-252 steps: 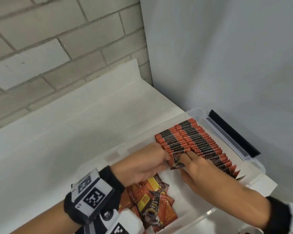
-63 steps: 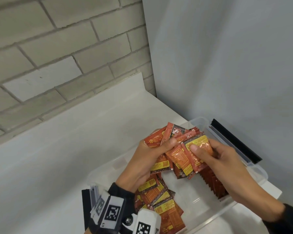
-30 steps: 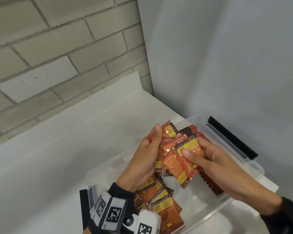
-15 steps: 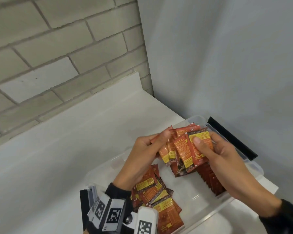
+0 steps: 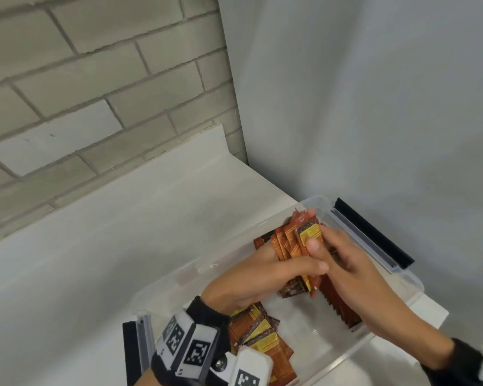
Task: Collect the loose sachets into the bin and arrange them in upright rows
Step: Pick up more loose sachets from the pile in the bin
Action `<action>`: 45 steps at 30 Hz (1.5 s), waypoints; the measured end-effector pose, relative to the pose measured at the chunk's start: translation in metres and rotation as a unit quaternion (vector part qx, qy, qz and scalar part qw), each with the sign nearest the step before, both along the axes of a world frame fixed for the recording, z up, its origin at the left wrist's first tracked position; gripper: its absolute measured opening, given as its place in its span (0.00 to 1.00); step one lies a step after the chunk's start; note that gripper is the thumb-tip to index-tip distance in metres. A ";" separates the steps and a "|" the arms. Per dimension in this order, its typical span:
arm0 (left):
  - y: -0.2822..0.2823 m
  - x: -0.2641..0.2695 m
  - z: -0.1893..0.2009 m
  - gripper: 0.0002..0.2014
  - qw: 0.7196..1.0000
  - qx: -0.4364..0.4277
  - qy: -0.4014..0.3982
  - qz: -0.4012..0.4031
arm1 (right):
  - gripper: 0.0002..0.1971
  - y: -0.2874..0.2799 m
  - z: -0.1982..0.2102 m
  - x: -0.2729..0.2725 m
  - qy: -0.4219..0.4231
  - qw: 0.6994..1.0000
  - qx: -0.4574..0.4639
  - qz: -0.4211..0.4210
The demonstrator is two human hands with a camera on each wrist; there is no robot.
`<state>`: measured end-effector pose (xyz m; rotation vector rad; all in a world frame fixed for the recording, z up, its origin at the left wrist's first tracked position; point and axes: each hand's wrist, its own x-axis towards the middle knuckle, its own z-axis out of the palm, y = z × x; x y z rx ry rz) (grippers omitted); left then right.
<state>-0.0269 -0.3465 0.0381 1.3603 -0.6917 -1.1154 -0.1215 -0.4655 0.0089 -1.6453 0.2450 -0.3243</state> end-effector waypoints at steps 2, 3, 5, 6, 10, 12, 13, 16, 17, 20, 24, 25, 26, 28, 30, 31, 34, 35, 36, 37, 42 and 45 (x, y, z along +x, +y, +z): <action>0.001 0.002 -0.001 0.16 1.000 -0.009 0.009 -0.001 | 0.33 -0.001 -0.005 0.001 0.008 0.998 -0.053 -0.016; 0.001 0.003 -0.003 0.15 1.000 -0.006 0.008 0.004 | 0.37 -0.002 -0.006 0.002 0.013 0.997 -0.068 -0.028; 0.001 0.005 -0.004 0.13 0.999 0.009 0.002 0.031 | 0.41 -0.001 -0.007 0.003 0.029 0.994 -0.086 -0.062; 0.002 0.006 -0.005 0.13 0.999 0.015 0.009 0.048 | 0.43 -0.001 -0.007 0.003 0.034 0.992 -0.095 -0.072; 0.002 0.010 -0.007 0.16 0.995 0.026 0.056 0.073 | 0.47 0.003 0.000 -0.004 -0.009 0.980 -0.190 -0.058; 0.001 0.007 -0.006 0.15 0.995 0.032 0.075 0.054 | 0.47 0.000 0.004 -0.006 -0.034 0.958 -0.285 0.010; 0.001 0.005 -0.006 0.15 0.995 0.034 0.082 0.037 | 0.46 -0.003 0.003 -0.006 -0.033 0.939 -0.337 0.063; 0.001 -0.001 -0.006 0.17 0.993 0.051 0.102 -0.023 | 0.40 -0.009 -0.004 -0.004 -0.062 0.899 -0.402 0.161; 0.001 -0.001 -0.005 0.16 0.992 0.056 0.112 -0.033 | 0.38 -0.010 -0.005 -0.003 -0.073 0.901 -0.393 0.167; 0.004 0.001 -0.002 0.13 0.988 0.055 0.133 -0.052 | 0.35 -0.011 -0.006 -0.003 -0.097 0.913 -0.364 0.159; 0.004 0.003 -0.003 0.11 0.986 0.028 0.155 -0.052 | 0.37 -0.011 -0.004 -0.004 -0.126 0.936 -0.303 0.130; 0.004 0.002 -0.005 0.14 0.986 0.021 0.159 -0.045 | 0.38 -0.010 -0.003 -0.004 -0.127 0.935 -0.305 0.130; 0.003 0.003 -0.007 0.18 0.986 0.018 0.161 -0.039 | 0.39 -0.010 -0.002 -0.004 -0.125 0.933 -0.310 0.133; 0.002 0.003 -0.009 0.20 0.984 0.011 0.176 -0.032 | 0.36 -0.011 -0.002 -0.005 -0.121 0.932 -0.312 0.138; 0.001 0.005 -0.010 0.19 0.982 0.007 0.186 -0.041 | 0.34 -0.010 -0.002 -0.005 -0.117 0.934 -0.304 0.150; 0.001 0.006 -0.011 0.20 0.982 0.006 0.185 -0.046 | 0.34 -0.010 -0.002 -0.005 -0.114 0.934 -0.300 0.157; 0.001 0.008 -0.013 0.24 0.983 0.015 0.180 -0.040 | 0.38 -0.010 -0.002 -0.009 -0.101 0.944 -0.273 0.153; 0.001 0.008 -0.014 0.25 0.982 0.020 0.185 -0.038 | 0.41 -0.011 -0.002 -0.010 -0.089 0.951 -0.258 0.147; 0.000 0.009 -0.016 0.25 0.981 0.025 0.188 -0.033 | 0.44 -0.011 -0.003 -0.011 -0.080 0.955 -0.246 0.143; 0.000 0.010 -0.017 0.23 0.981 0.029 0.189 -0.029 | 0.46 -0.011 -0.004 -0.011 -0.075 0.958 -0.239 0.140; 0.001 0.012 -0.014 0.09 0.983 0.017 0.184 0.010 | 0.54 -0.011 -0.006 -0.005 -0.091 0.972 -0.175 0.125; 0.002 0.016 -0.012 0.15 0.980 -0.002 0.195 0.045 | 0.51 -0.016 -0.005 -0.003 -0.102 0.988 -0.094 0.069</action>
